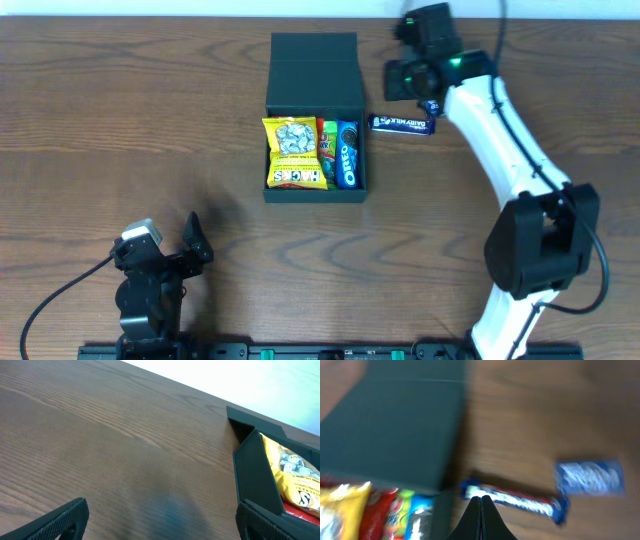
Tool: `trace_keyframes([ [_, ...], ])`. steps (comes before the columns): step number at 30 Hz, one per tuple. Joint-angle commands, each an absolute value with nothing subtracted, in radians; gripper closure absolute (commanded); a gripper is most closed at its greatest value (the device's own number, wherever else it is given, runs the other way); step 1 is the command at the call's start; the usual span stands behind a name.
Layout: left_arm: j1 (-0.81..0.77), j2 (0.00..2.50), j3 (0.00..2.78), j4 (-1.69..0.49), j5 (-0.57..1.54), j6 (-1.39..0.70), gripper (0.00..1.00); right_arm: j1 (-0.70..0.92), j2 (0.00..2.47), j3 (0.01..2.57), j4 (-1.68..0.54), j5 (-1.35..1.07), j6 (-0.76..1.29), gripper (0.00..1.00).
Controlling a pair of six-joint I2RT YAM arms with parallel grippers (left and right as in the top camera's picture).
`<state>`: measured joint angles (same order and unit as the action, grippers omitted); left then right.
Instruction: Pack container
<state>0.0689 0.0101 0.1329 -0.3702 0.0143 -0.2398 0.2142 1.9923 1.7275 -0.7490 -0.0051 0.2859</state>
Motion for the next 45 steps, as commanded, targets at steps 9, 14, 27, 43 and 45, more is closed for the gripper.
trace_keyframes([
  [9,0.065,0.004,0.112,-0.377,-0.004,-0.247,0.05,0.071,2.113,1.705,-0.73,0.246,1.047,0.99],
  [14,0.065,0.004,0.112,-0.377,-0.004,-0.247,0.05,0.046,2.16,1.705,-0.726,0.094,1.014,0.98],
  [27,0.065,0.004,0.112,-0.377,-0.004,-0.247,0.05,0.139,2.16,1.707,-0.809,-0.166,1.112,0.79],
  [43,0.065,0.004,0.112,-0.377,-0.004,-0.247,0.05,0.176,2.226,1.707,-0.785,-0.136,1.357,0.54],
  [45,0.065,0.004,0.112,-0.377,-0.004,-0.247,0.05,0.175,2.243,1.707,-0.756,-0.137,1.358,0.54],
])
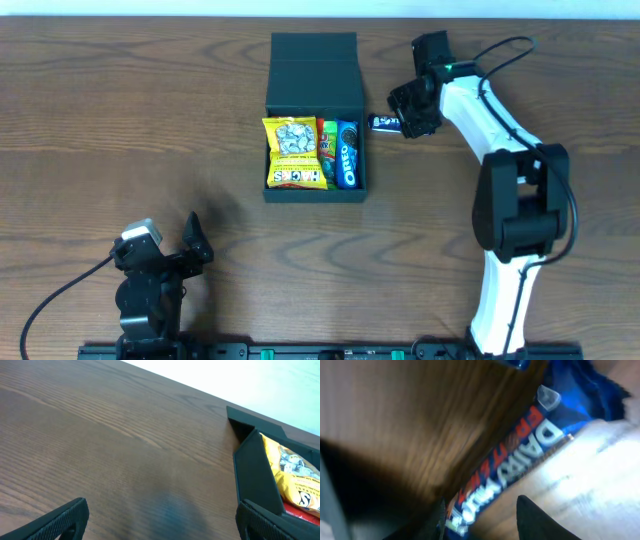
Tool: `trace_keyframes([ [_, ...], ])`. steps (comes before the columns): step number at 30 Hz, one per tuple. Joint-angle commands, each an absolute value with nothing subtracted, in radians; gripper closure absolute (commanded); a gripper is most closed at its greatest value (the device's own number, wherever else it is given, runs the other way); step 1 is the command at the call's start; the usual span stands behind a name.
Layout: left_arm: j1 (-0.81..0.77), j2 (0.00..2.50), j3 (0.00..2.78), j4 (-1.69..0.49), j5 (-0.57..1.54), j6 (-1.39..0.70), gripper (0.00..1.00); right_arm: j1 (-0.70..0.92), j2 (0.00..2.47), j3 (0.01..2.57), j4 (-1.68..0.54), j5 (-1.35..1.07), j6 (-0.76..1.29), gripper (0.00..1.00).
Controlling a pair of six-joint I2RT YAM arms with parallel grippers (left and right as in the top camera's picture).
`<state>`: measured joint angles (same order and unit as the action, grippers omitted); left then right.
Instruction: Pack container
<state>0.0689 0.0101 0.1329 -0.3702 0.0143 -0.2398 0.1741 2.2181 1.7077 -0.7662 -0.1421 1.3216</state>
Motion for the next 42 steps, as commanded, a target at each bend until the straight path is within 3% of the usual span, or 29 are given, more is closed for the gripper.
trace_keyframes([
  [1,0.065,0.004,0.112,-0.377,-0.004,-0.247,0.05,0.175,2.255,1.707,-0.743,-0.139,1.367,0.55],
  [6,0.065,0.004,0.112,-0.377,-0.004,-0.247,0.05,0.164,2.294,1.707,-0.718,-0.155,1.38,0.61],
  [11,0.065,0.004,0.112,-0.377,-0.004,-0.247,0.05,0.158,2.297,1.707,-0.723,-0.155,1.359,0.81],
  [19,0.065,0.004,0.112,-0.377,-0.004,-0.247,0.05,0.147,2.271,1.729,-0.817,-0.322,1.111,0.98],
  [28,0.065,0.004,0.112,-0.377,-0.004,-0.247,0.05,0.208,2.056,1.786,-0.888,-0.267,0.612,0.96],
  [31,0.065,0.004,0.112,-0.377,-0.004,-0.247,0.05,0.257,2.011,1.786,-0.895,-0.304,0.427,0.91],
  [37,0.065,0.004,0.112,-0.377,-0.004,-0.247,0.05,0.35,1.998,1.786,-0.983,-0.378,0.182,0.94],
  [42,0.065,0.004,0.112,-0.377,-0.004,-0.247,0.05,0.41,1.998,1.785,-1.063,-0.377,-0.007,0.91],
])
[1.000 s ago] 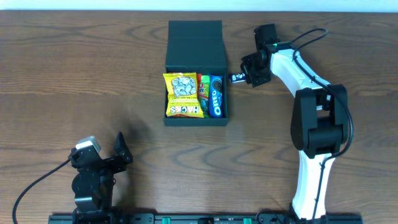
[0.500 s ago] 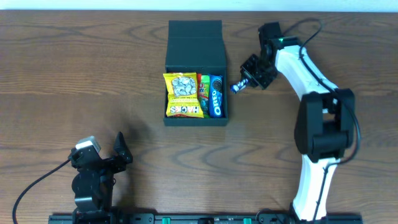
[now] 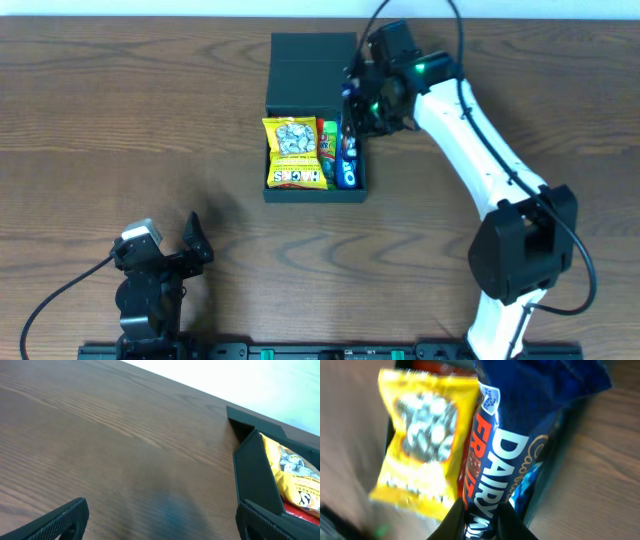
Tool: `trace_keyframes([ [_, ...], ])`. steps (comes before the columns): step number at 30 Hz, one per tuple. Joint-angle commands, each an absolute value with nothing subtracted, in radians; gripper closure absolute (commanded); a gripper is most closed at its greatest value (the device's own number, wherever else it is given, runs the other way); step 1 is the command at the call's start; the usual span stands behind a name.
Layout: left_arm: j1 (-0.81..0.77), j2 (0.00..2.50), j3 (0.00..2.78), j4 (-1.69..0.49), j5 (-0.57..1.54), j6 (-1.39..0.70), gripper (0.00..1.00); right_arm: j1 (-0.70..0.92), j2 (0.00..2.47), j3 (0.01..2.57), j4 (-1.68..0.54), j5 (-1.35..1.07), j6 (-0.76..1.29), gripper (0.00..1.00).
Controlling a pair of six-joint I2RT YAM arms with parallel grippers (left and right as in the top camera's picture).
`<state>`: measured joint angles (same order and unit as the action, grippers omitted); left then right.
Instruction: Pack container
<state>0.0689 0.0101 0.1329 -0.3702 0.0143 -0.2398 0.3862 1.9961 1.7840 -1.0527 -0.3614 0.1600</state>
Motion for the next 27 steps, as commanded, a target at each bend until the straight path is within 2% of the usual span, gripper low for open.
trace_keyframes([
  [1,0.065,0.004,0.112,-0.377,-0.004,-0.247,0.05,0.416,1.998,1.785,-1.066,-0.371,-0.025,0.89],
  [2,0.065,0.004,0.112,-0.377,-0.004,-0.247,0.05,0.423,1.999,1.785,-1.066,-0.37,-0.048,0.83],
  [3,0.065,0.004,0.112,-0.377,-0.004,-0.247,0.05,0.43,1.999,1.785,-1.06,-0.369,-0.054,0.68],
  [4,0.065,0.004,0.112,-0.377,-0.004,-0.247,0.05,0.432,1.999,1.785,-1.055,-0.369,-0.054,0.47],
  [7,0.065,0.004,0.112,-0.377,-0.004,-0.247,0.05,0.428,1.998,1.785,-1.039,-0.37,-0.006,0.35],
  [10,0.065,0.004,0.112,-0.377,-0.004,-0.247,0.05,0.403,1.998,1.785,-1.003,-0.323,0.104,0.33],
  [14,0.065,0.004,0.112,-0.377,-0.004,-0.247,0.05,0.322,1.998,1.785,-0.974,-0.016,0.275,0.22],
  [17,0.065,0.004,0.112,-0.377,-0.004,-0.247,0.05,0.249,2.004,1.785,-0.943,0.141,0.377,0.21],
  [22,0.065,0.004,0.112,-0.377,-0.004,-0.247,0.05,0.125,2.068,1.785,-0.876,0.168,0.62,0.21],
  [27,0.065,0.004,0.112,-0.377,-0.004,-0.247,0.05,0.076,2.18,1.785,-0.803,0.203,0.53,0.11],
])
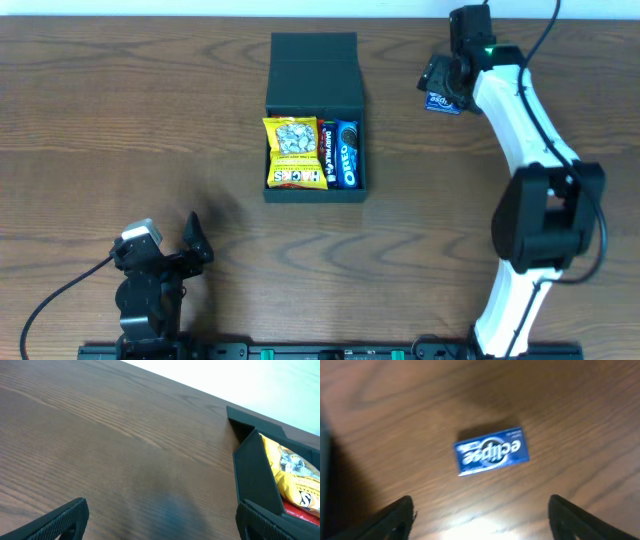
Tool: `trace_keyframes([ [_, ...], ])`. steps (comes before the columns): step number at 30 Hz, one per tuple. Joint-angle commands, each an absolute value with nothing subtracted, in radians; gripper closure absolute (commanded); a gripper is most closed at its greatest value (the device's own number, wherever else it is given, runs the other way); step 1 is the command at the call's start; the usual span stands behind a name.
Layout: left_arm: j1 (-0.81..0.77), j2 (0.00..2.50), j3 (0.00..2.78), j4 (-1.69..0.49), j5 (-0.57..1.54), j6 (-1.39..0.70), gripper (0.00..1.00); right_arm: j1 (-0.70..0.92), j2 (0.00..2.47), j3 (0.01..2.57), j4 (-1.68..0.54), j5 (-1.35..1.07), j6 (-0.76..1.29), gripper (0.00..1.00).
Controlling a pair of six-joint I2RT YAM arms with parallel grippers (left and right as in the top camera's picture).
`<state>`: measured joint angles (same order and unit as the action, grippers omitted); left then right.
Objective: Pack container
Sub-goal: 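Reach the right gripper to the Eclipse mints tin and grasp it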
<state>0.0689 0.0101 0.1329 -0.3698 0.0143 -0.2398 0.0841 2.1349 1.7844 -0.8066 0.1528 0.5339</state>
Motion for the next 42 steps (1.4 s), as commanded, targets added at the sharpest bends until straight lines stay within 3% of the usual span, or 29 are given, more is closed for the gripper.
trace_keyframes([
  [1,0.065,0.004,0.112,-0.377,-0.004,-0.247,0.05,0.071,2.192,1.785,-0.803,0.213,0.53,0.09],
  [4,0.065,0.004,0.112,-0.377,-0.004,-0.247,0.05,0.046,2.228,1.785,-0.763,0.208,0.506,0.01],
  [16,0.065,0.004,0.112,-0.377,-0.004,-0.247,0.05,0.007,2.31,1.785,-0.624,-0.03,0.18,0.01],
  [24,0.065,0.004,0.112,-0.377,-0.004,-0.247,0.05,0.007,2.32,1.785,-0.621,-0.056,0.14,0.01],
  [32,0.065,0.004,0.112,-0.377,-0.004,-0.247,0.05,0.007,2.351,1.785,-0.662,-0.049,0.141,0.13],
  [37,0.065,0.004,0.112,-0.377,-0.004,-0.247,0.05,0.007,2.351,1.785,-0.661,-0.049,0.142,0.28],
  [42,0.065,0.004,0.112,-0.377,-0.004,-0.247,0.05,0.007,2.349,1.831,-0.701,-0.054,0.186,0.3],
])
